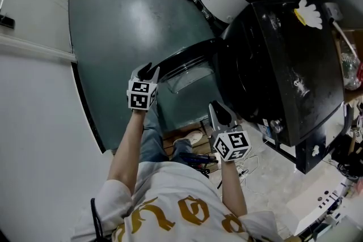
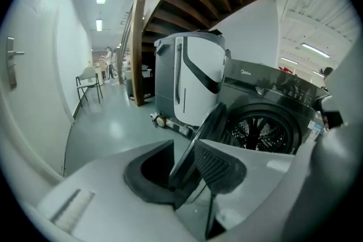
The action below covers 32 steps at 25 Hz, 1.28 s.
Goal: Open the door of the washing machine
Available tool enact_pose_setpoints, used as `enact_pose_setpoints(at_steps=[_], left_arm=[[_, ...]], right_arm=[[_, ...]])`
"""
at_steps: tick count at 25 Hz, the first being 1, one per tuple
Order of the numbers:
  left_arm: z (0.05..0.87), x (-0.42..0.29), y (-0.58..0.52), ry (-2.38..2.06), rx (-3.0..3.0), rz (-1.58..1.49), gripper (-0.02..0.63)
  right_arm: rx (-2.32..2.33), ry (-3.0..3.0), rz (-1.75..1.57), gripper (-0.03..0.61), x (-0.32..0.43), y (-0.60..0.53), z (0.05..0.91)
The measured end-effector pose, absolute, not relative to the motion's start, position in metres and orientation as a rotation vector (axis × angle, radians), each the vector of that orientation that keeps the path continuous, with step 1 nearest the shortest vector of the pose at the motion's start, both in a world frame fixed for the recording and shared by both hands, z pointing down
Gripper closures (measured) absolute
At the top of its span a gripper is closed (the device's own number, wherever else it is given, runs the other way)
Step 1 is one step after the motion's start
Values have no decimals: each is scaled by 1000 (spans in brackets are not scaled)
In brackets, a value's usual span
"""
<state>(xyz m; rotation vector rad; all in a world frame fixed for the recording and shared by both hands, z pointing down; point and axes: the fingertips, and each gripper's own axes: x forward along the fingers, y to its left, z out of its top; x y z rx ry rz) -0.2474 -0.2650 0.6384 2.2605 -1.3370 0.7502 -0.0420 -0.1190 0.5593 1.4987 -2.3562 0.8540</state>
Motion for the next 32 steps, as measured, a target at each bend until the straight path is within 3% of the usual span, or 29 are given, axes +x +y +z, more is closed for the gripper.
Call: enact_pose_setpoints(at_steps=[8, 11, 16, 32], left_arm=[[549, -236, -240, -1383, 2295, 316, 494], [517, -220, -222, -1340, 2386, 302, 513], [474, -210, -196, -1346, 2423, 239, 612], [418, -202, -157, -1330, 2534, 239, 614]], right_arm=[[1499, -2467, 639, 557, -47, -132, 517], [1526, -2476, 587, 571, -46, -129, 502], [1577, -2459, 517, 571, -41, -118, 485], [1709, -2451, 423, 572, -29, -93, 457]])
